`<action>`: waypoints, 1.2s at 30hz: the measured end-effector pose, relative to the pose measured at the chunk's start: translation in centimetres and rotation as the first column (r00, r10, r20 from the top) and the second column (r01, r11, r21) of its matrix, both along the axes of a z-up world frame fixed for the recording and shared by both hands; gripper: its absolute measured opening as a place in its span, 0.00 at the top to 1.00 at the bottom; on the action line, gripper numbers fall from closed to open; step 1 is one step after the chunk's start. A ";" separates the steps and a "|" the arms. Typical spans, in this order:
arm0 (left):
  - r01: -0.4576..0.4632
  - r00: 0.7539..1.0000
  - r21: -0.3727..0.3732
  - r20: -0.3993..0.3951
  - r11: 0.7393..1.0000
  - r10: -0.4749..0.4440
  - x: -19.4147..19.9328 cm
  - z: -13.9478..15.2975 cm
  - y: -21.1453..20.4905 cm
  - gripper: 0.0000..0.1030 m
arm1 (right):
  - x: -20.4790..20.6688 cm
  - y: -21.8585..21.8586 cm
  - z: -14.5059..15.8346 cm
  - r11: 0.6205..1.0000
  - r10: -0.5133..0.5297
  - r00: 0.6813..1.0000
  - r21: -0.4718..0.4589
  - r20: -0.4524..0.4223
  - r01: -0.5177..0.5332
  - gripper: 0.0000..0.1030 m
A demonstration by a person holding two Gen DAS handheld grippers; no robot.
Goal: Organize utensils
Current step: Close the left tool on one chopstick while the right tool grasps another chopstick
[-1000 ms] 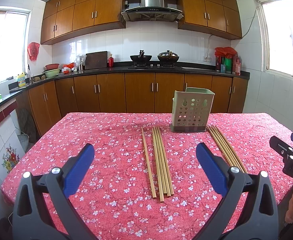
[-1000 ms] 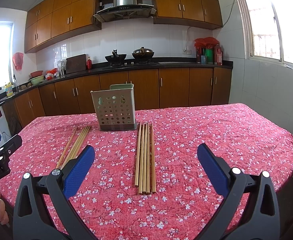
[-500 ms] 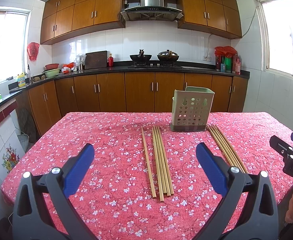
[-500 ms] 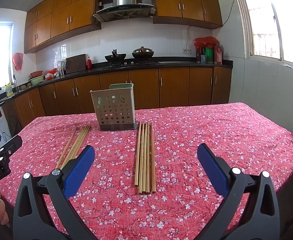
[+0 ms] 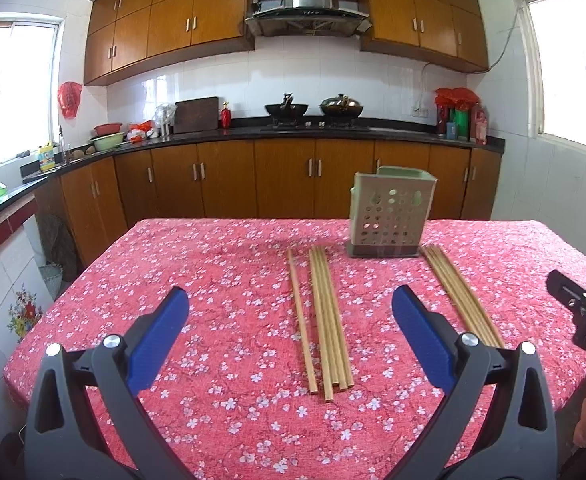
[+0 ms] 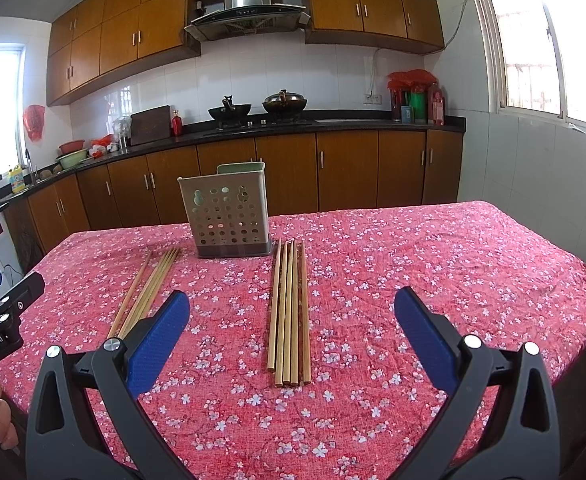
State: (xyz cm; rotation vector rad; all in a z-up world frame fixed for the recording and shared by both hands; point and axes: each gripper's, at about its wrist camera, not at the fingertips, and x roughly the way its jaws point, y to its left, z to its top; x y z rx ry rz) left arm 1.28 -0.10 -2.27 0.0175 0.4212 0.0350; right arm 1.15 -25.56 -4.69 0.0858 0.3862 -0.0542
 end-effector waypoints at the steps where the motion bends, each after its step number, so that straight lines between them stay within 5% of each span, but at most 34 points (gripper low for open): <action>1: -0.007 1.000 -0.002 -0.019 1.000 0.007 0.3 -0.3 0.2 0.04 | 0.3 -0.2 -0.1 1.000 0.000 1.000 0.007 -0.007 0.000 0.02; 8: -0.064 0.976 -0.032 -0.211 0.997 0.056 5.1 -1.9 2.7 0.04 | 5.1 -3.5 -1.6 0.996 -0.067 0.982 0.043 -0.178 0.076 0.06; 10: -0.071 0.966 -0.041 -0.251 0.997 0.058 6.7 -2.3 3.6 0.07 | 7.3 -4.5 -2.5 0.995 -0.049 0.967 0.068 -0.250 0.068 0.29; 13: -0.066 0.948 -0.033 -0.313 0.997 0.053 9.2 -3.1 4.0 0.27 | 10.6 -5.4 -4.1 0.991 0.027 0.938 0.131 -0.346 0.020 0.57; 22: 0.020 0.890 -0.120 -0.450 0.993 -0.073 12.5 -5.9 3.3 0.63 | 14.0 -3.7 -7.7 0.990 0.113 0.860 0.128 -0.497 -0.056 0.88; 27: 0.067 0.860 -0.124 -0.496 0.990 -0.121 13.1 -7.4 1.6 0.83 | 13.6 -3.9 -8.0 0.992 0.105 0.870 0.117 -0.482 -0.054 0.92; 36: 0.095 0.846 -0.113 -0.514 0.989 -0.140 13.7 -8.2 0.5 0.91 | 13.9 -4.3 -8.2 0.993 0.094 0.873 0.112 -0.479 -0.045 0.92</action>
